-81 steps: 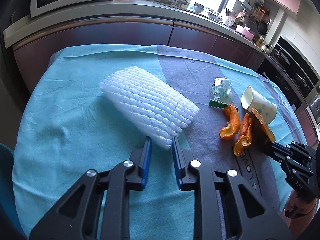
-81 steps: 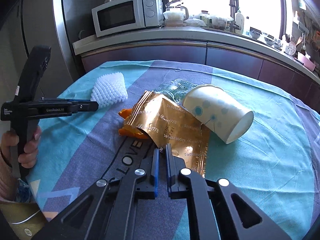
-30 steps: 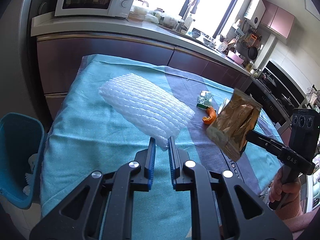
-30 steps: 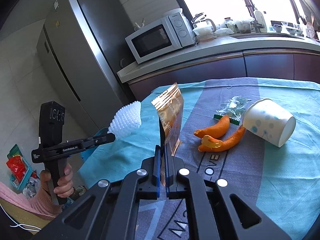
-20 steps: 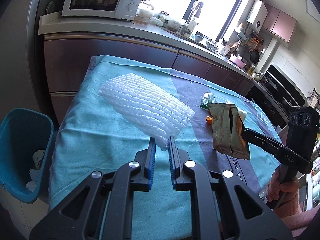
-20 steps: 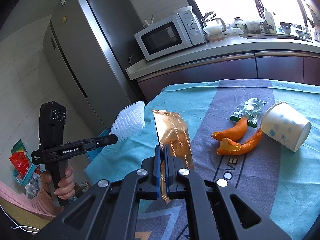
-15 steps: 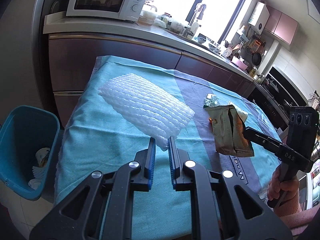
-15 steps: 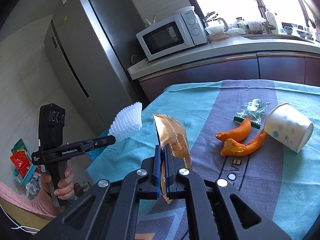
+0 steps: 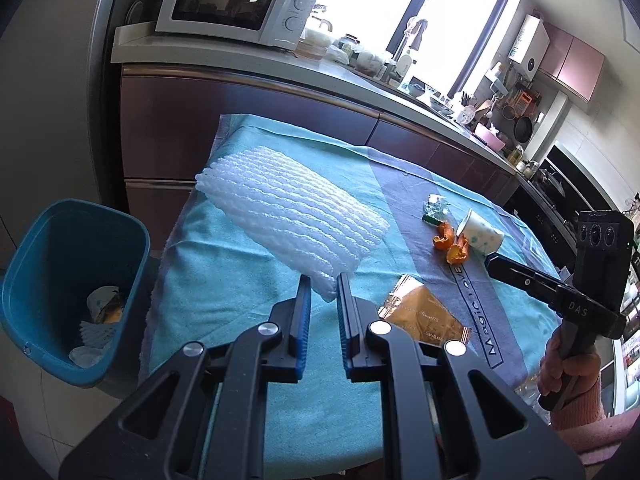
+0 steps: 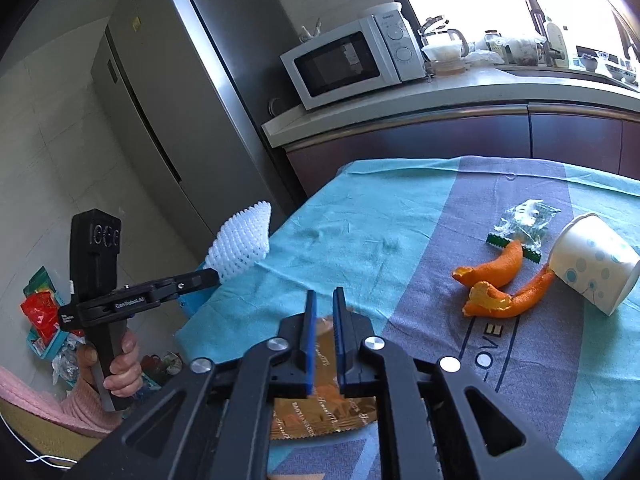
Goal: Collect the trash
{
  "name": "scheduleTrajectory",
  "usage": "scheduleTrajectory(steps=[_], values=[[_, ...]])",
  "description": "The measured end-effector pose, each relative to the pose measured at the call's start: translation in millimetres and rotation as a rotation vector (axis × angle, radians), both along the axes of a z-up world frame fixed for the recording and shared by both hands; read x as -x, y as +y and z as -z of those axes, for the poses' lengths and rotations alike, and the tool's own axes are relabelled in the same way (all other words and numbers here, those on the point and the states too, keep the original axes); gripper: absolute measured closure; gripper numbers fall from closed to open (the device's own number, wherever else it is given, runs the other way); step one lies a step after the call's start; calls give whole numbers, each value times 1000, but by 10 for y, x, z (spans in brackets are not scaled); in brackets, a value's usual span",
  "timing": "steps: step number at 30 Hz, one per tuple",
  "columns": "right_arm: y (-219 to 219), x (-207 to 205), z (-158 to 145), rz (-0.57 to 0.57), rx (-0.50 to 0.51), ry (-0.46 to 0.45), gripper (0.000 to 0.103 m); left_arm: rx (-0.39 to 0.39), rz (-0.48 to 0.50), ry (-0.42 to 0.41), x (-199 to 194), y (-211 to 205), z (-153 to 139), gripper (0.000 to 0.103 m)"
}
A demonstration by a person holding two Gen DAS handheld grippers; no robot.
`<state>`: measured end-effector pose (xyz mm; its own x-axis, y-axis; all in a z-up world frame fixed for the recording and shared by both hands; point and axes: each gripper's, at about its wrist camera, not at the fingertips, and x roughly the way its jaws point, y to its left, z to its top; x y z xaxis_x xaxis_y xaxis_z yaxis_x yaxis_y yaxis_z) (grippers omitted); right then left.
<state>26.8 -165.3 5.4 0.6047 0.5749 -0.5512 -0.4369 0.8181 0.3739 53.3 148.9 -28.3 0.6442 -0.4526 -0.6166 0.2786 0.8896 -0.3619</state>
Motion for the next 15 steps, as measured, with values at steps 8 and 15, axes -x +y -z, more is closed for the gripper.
scheduleTrajectory(steps=[8, 15], values=[[141, 1, 363, -16, 118, 102, 45, 11, -5, 18, -2, 48, 57, 90], [372, -1, 533, -38, 254, 98, 49, 10, -8, 27, -14, 58, 79, 90]])
